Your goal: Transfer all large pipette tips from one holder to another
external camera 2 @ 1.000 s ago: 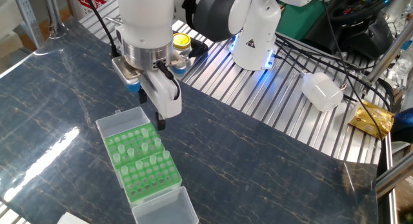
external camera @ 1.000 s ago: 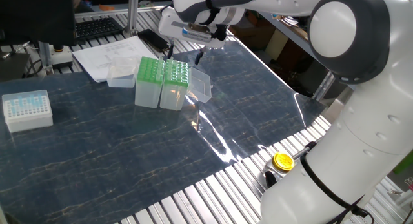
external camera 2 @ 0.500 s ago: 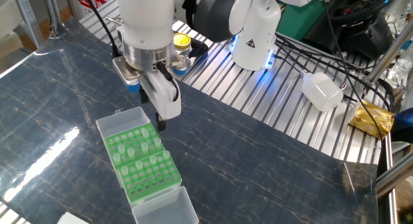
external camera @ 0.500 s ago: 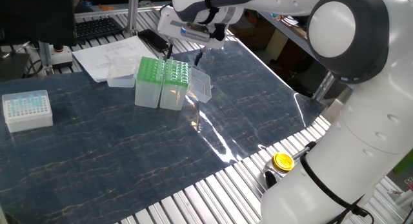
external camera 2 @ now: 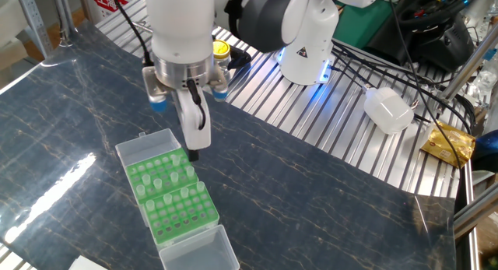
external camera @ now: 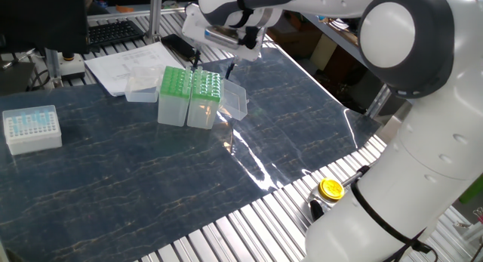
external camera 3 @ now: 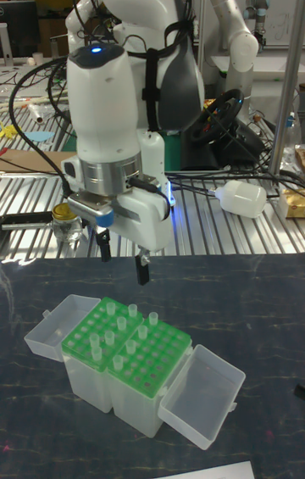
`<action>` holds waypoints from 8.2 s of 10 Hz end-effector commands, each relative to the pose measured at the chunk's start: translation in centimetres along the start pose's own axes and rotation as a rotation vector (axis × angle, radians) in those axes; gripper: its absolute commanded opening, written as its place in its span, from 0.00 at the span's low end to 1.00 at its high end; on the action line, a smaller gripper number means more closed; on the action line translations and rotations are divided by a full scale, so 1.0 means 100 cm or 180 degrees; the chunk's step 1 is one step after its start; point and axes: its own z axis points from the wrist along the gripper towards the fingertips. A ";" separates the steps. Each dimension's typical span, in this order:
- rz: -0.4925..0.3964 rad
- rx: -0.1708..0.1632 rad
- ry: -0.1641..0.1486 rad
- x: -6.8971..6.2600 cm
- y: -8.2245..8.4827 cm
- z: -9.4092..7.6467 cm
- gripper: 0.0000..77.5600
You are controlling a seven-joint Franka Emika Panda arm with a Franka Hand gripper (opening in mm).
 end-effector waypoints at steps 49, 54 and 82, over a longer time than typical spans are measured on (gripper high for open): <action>0.1662 -0.0068 -0.0216 0.011 0.060 0.081 1.00; 0.1659 -0.0055 -0.0239 0.011 0.060 0.081 0.02; 0.1425 0.0095 -0.0243 0.024 0.064 0.005 0.02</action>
